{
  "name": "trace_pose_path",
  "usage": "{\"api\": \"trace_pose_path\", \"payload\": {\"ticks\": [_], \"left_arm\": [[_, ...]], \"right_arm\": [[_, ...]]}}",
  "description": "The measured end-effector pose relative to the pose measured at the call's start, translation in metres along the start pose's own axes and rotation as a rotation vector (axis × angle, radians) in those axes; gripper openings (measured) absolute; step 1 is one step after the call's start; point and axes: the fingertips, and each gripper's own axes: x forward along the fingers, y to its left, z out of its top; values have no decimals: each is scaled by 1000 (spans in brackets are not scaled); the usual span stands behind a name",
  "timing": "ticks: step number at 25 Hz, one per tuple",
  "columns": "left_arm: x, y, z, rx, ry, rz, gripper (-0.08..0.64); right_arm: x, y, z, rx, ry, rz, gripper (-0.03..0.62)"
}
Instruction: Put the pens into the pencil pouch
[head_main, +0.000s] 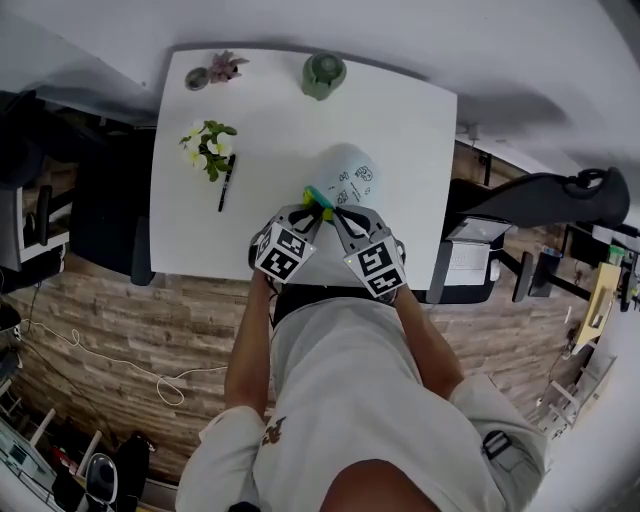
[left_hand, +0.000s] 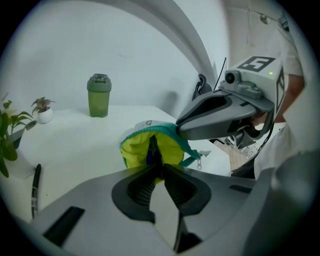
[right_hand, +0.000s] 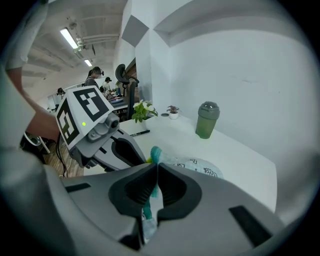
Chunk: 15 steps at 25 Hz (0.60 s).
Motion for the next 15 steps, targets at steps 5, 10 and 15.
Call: {"api": "trace_pose_path", "payload": {"ticks": [5, 10, 15], "left_arm": [[11, 2, 6, 5, -17, -16, 49], [13, 9, 4, -15, -42, 24, 59], [1, 17, 1, -40, -75, 54, 141]], "right_arm": [[2, 2, -2, 8, 4, 1, 11], [7, 3, -2, 14, 7, 6, 11], [11, 5, 4, 5, 3, 8, 11]]}}
